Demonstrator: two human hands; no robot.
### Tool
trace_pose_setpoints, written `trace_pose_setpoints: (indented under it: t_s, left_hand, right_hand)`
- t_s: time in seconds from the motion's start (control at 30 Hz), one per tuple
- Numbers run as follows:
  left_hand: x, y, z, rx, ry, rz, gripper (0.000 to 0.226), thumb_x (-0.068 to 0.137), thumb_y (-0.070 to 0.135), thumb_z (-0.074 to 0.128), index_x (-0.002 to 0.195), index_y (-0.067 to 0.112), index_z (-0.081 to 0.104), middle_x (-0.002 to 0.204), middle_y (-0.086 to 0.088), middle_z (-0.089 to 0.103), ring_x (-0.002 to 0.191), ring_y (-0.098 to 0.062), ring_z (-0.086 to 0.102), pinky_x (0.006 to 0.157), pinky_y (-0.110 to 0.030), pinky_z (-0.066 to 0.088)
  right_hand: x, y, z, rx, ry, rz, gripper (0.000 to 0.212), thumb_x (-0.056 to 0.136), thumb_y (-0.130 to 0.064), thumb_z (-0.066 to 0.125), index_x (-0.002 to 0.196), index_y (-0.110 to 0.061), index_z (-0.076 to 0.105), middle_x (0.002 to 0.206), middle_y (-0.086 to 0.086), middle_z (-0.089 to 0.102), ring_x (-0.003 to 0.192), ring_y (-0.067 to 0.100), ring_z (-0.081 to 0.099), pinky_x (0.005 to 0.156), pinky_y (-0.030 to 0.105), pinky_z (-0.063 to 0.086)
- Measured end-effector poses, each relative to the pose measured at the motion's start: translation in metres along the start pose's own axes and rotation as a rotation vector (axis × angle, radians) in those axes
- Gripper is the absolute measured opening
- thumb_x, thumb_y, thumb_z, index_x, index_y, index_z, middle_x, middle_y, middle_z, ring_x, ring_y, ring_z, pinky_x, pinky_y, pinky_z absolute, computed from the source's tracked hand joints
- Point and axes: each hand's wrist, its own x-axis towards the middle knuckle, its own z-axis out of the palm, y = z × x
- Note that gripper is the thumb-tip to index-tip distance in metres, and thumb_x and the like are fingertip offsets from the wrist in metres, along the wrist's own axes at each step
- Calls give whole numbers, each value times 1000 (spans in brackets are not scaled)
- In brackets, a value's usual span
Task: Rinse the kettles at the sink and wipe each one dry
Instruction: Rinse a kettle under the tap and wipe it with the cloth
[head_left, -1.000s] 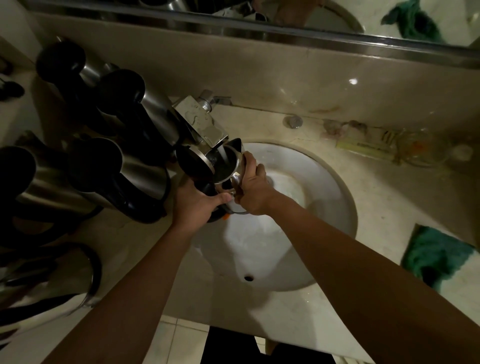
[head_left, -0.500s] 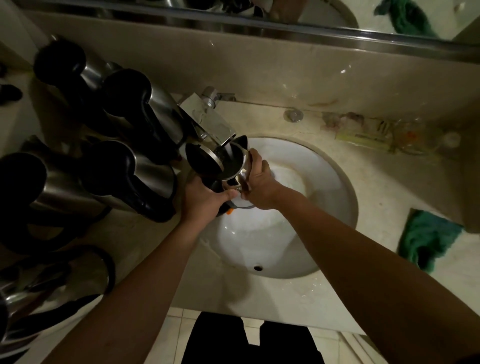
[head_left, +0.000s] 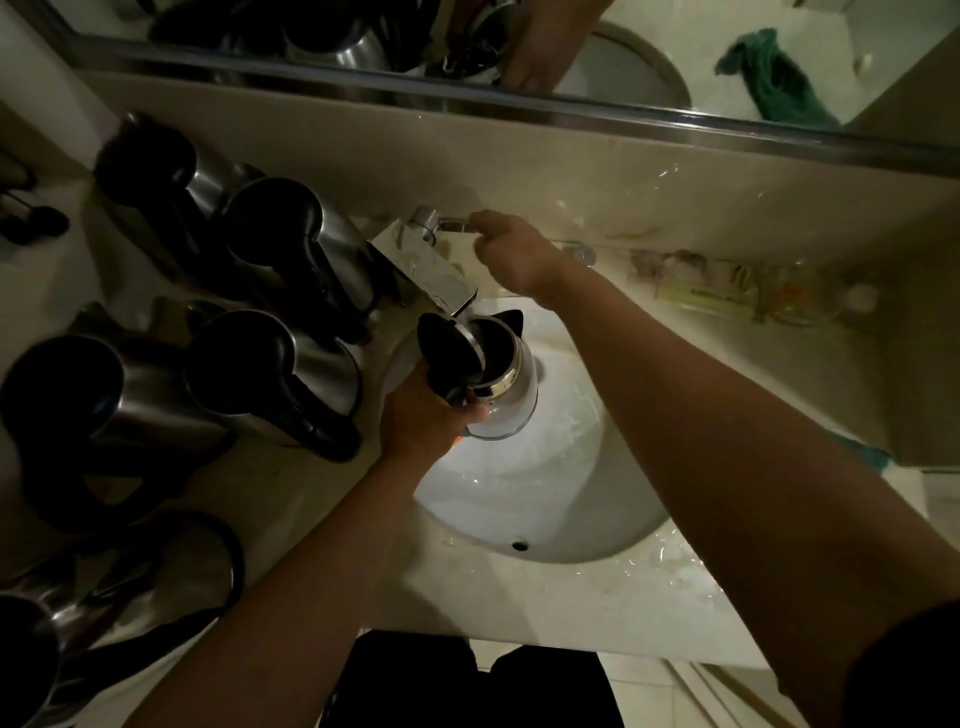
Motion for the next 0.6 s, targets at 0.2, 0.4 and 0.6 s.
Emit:
trace_pose_setpoints:
  t_s: [0.2,0.4,0.6]
  left_hand:
    - [1,-2,-6,95,-5,17,62,55,56,84,109,36,62,94,19,73,90,-2,69,78,-35,62]
    - [-7,6,-11,222,-72,25,62,55,56,83,110,40,58,93,16,71,92,-12,68,75,-30,57]
    - [-27,27,-4,235,-125,48,69,74,46,76,138,40,49,115,8,70,102,-18,68,86,-33,55]
  right_hand:
    - [0,-16,10,-39,12,-12,32,102,-3,39,125,6,60,103,11,54,89,22,48,64,27,34]
    - [-45,-5,8,71,-47,49,48,106,-11,42,154,-7,38,146,16,52,127,28,54,101,32,42]
    - [-163,26,74,-18,357,13,43,109,-17,34,151,-9,43,162,10,36,151,26,31,119,29,26]
